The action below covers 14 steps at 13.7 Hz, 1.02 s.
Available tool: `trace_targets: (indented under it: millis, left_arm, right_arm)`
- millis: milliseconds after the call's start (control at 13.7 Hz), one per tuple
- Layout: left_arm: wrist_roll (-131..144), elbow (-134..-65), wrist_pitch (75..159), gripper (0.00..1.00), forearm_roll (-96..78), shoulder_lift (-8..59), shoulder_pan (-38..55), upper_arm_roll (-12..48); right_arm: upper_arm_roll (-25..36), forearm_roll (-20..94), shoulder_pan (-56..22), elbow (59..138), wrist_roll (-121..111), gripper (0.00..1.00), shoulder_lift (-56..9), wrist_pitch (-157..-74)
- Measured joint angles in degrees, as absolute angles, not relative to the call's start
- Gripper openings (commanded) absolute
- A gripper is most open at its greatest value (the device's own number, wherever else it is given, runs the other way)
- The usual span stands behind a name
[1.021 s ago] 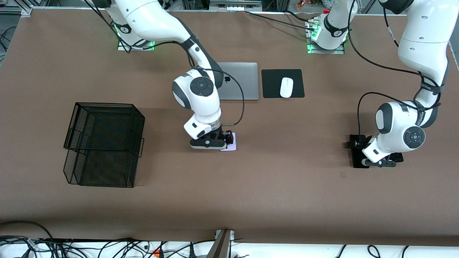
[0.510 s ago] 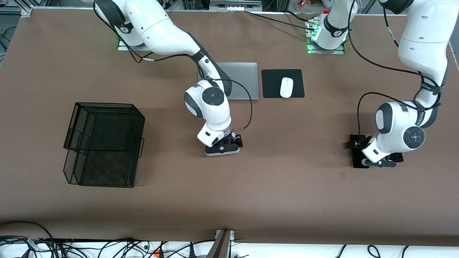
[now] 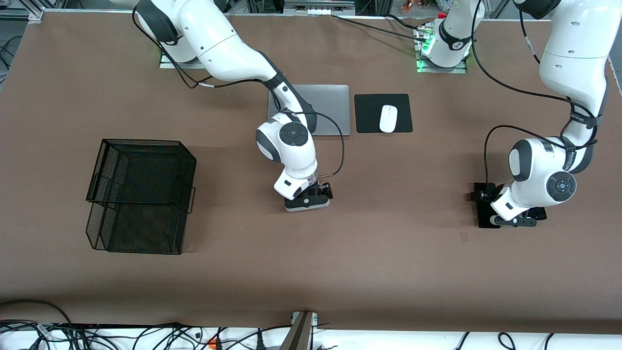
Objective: Place phones with both arms
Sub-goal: 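Lift the white phone with the right gripper while the left gripper waits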
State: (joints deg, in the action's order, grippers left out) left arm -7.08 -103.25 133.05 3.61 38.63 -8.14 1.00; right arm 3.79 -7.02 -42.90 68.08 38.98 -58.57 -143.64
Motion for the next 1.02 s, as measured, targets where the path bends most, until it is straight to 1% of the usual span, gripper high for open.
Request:
trace_targets:
  millis: [729, 802, 948, 1021]
  left_arm:
    - [-7.1, -103.2, 133.1, 1.00, 3.6, 38.6, -8.1, 1.0]
    - [-7.1, -103.2, 133.1, 1.00, 3.6, 38.6, -8.1, 1.1]
    - [-7.1, -103.2, 133.1, 1.00, 3.6, 38.6, -8.1, 1.1]
    - [-7.1, -103.2, 133.1, 1.00, 3.6, 38.6, -8.1, 1.1]
  right_arm:
    - [3.8, -7.1, -42.9, 69.4, 37.2, 0.99, -59.7, -143.8]
    - [3.8, -7.1, -42.9, 69.4, 37.2, 0.91, -59.7, -143.8]
    - [3.8, -7.1, -42.9, 69.4, 37.2, 0.59, -59.7, -143.8]
    - [3.9, -7.1, -42.9, 69.4, 37.1, 0.41, -59.6, -143.8]
